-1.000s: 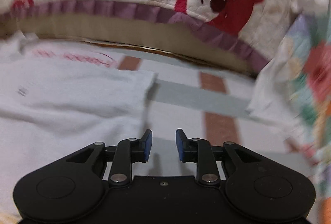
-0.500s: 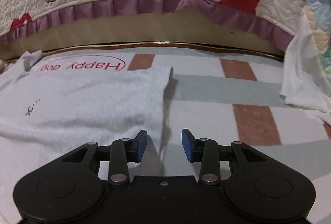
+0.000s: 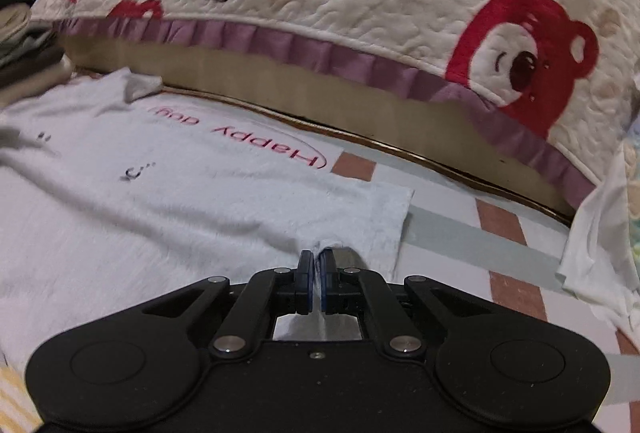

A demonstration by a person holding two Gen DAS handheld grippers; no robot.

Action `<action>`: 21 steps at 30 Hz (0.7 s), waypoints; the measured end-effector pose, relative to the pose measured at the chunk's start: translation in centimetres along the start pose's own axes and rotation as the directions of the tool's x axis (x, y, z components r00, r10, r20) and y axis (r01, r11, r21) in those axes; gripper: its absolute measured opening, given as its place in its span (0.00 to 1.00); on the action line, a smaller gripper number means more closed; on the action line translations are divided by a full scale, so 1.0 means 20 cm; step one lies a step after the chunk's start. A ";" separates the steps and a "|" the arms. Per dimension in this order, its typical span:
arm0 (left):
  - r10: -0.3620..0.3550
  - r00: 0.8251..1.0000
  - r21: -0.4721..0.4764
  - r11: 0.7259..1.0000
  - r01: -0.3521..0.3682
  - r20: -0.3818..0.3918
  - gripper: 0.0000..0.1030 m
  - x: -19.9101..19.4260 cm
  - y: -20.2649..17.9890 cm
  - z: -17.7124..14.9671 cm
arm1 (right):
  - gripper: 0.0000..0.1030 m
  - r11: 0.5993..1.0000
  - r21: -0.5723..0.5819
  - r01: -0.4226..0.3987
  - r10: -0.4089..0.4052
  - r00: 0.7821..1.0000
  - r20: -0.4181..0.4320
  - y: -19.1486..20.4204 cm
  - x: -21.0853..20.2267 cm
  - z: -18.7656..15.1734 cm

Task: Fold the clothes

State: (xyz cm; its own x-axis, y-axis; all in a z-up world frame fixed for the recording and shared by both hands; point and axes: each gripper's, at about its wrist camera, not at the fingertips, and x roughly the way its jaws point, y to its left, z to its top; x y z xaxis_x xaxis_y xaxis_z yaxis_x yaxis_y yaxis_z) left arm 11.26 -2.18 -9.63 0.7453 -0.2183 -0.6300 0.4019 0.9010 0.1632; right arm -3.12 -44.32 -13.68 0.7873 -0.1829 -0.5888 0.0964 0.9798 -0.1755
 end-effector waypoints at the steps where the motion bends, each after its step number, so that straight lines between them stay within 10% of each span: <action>1: 0.001 1.000 0.002 1.000 -0.001 -0.005 0.03 0.00 0.00 0.00 | 0.05 1.000 0.000 0.016 -0.016 1.000 -0.008 -0.01 0.01 0.00; 9: -0.054 0.997 -0.071 0.996 0.050 -0.052 0.04 0.05 0.03 -0.03 | 0.34 0.961 0.267 -0.073 0.107 0.988 -0.115 -0.21 0.23 0.02; 13: -0.143 0.986 -0.280 0.953 0.114 -0.084 0.04 0.11 0.15 -0.07 | 0.43 0.929 0.354 -0.105 0.136 0.989 -0.064 -0.23 0.24 0.04; 15: -0.136 0.989 -0.272 0.956 0.113 -0.066 0.03 0.10 0.16 -0.06 | 0.05 0.919 0.376 -0.122 0.144 0.989 -0.032 -0.23 0.23 0.06; 21: -0.056 0.998 -0.253 0.966 0.060 0.021 0.03 -0.03 0.19 0.06 | 0.05 0.917 0.384 -0.111 0.083 0.993 0.089 -0.25 0.09 0.11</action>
State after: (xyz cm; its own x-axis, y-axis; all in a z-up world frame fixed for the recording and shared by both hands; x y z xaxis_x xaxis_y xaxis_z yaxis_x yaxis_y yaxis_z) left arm 12.89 1.01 -7.72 0.7326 -0.2767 -0.6218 0.2982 0.9518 -0.0721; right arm -0.87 -49.39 -12.19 0.8437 -0.0926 -0.5287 0.2343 0.9498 0.2075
